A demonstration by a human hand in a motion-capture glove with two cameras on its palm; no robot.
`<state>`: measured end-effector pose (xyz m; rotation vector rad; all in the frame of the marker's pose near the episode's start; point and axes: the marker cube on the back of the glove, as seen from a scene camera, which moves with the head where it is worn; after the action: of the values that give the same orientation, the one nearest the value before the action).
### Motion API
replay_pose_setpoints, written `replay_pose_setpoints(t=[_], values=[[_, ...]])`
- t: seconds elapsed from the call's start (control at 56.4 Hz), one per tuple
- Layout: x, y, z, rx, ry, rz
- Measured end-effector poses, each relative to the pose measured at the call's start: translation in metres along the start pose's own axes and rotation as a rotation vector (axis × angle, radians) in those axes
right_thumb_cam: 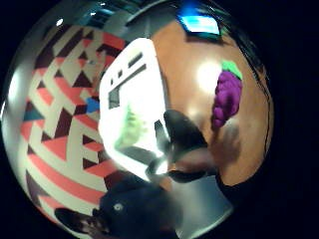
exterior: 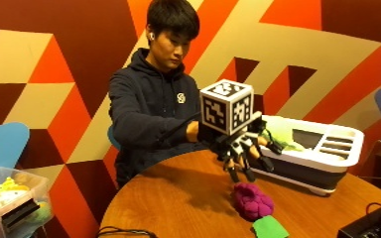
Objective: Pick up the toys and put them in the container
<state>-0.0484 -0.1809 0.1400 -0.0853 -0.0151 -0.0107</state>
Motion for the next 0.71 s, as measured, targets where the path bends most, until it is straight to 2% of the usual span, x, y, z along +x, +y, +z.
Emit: replay_pose_setpoints(t=[0.106, 0.248, 0.478, 0.709], values=[[0.015, -0.013, 0.037, -0.091, 0.152, 0.134], [0.024, -0.026, 0.061, -0.049, 0.243, 0.249], [0.023, -0.039, 0.086, -0.103, 0.056, 0.244], [0.021, -0.045, 0.075, 0.075, 0.075, 0.163]])
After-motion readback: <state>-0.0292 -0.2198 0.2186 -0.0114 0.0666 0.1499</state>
